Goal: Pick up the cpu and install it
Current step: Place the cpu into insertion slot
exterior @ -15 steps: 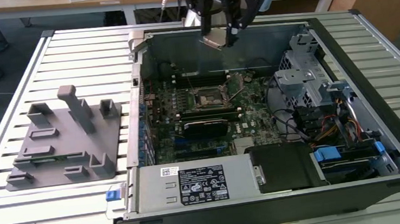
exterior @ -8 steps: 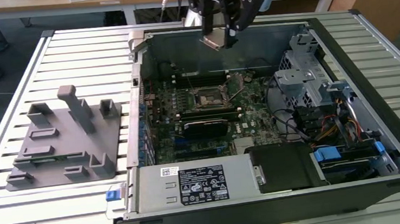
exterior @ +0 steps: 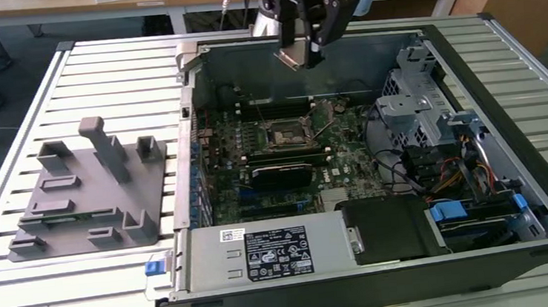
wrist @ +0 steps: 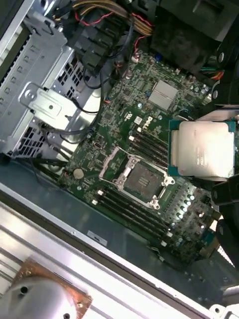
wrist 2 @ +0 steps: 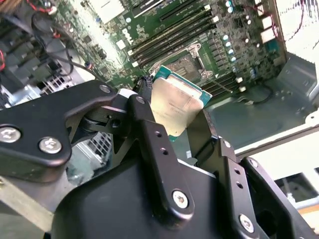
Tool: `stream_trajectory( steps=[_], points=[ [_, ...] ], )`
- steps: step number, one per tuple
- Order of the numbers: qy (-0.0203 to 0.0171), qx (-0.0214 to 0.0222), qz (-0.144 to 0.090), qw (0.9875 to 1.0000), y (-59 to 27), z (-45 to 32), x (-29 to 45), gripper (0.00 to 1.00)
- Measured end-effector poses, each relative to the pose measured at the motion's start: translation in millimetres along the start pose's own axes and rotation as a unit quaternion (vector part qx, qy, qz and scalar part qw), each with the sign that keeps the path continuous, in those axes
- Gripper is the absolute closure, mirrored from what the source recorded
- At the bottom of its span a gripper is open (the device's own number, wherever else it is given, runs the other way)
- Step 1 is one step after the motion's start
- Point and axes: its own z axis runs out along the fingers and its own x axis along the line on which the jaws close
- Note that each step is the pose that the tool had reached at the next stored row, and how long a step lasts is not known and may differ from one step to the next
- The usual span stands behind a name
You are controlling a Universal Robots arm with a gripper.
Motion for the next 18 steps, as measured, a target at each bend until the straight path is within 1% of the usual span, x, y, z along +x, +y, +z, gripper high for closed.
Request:
stream_trajectory(
  steps=[2, 4, 6, 9, 12, 14, 18],
  points=[
    [-0.0006, 0.0002, 0.018, 0.9998, 0.0, 0.5, 0.0, 0.47],
    [-0.0012, 0.0003, 0.036, 0.9994, 0.0, 1.3, 0.0, 0.47],
    [-0.0018, 0.0005, 0.054, 0.9985, 0.0, 2.4, 0.0, 0.47],
    [-0.0027, 0.0007, 0.082, 0.9966, -0.1, 4.1, 0.0, 0.47],
    [-0.0035, 0.0009, 0.109, 0.9941, -0.2, 5.6, 0.0, 0.47],
    [-0.0041, 0.0010, 0.127, 0.9919, -0.2, 6.7, 0.1, 0.47],
    [-0.0053, 0.0011, 0.160, 0.9871, -0.2, 8.2, 0.1, 0.47]
  ],
)
